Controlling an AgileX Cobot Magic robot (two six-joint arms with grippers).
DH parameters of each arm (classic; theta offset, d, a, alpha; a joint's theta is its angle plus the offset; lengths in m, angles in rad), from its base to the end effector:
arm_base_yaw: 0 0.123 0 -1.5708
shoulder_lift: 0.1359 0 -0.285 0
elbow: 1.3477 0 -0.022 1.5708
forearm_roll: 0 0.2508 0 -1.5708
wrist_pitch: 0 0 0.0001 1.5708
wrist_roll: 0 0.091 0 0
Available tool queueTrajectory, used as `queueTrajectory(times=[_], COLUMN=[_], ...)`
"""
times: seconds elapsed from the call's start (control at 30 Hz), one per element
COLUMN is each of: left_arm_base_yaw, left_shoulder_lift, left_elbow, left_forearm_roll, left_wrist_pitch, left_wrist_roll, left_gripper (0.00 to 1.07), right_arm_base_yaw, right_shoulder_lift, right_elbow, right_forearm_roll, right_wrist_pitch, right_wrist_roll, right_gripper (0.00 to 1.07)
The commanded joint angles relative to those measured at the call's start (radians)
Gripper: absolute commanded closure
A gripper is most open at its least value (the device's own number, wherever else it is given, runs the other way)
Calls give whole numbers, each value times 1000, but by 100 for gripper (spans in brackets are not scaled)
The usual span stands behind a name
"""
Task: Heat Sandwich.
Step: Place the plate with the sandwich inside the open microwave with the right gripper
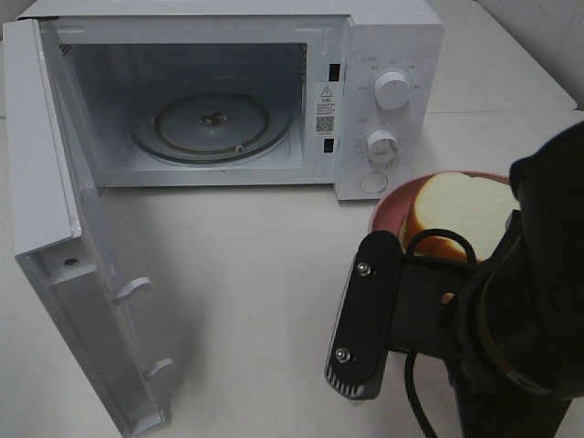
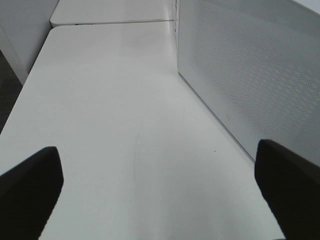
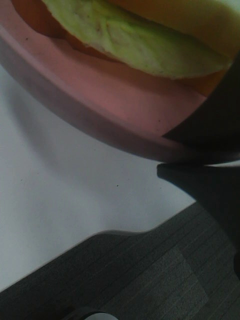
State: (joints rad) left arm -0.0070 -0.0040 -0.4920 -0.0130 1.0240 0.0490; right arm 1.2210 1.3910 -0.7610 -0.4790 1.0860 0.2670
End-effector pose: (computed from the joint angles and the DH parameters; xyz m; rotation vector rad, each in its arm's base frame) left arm -0.0030 -0.0010 0.2780 0.0566 2.0108 0.0113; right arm 0.1078 0.1873 0.2139 -1.6062 2.3655 -0.5002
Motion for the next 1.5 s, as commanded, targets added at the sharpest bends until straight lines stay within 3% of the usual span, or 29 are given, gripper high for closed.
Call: queueTrajectory(times=[0.03,0.63,1.3,1.5], left_arm_base_yaw=[-2,-2,-2,-2], left_shoulder_lift=[-28,-28,-28,-28], left_elbow=[1,1,1,1], left_forearm_roll=[0,0,0,0], left_wrist_pitch=[3,3,3,3], left_wrist_roll=[-2,-2,-2,-2], left_gripper=[1,1,1,1], right_arm_base_yaw=[26,26,26,25], right_shoulder_lift=[-6,-6,-6,-6], right_elbow=[7,7,7,7], right_forearm_roll=[-35,-59,-58,-108], right_wrist_pitch=[-13,-94,-239,-239], right_wrist_roll=[-78,-461,-657,-661], right_gripper=[106,105,104,104])
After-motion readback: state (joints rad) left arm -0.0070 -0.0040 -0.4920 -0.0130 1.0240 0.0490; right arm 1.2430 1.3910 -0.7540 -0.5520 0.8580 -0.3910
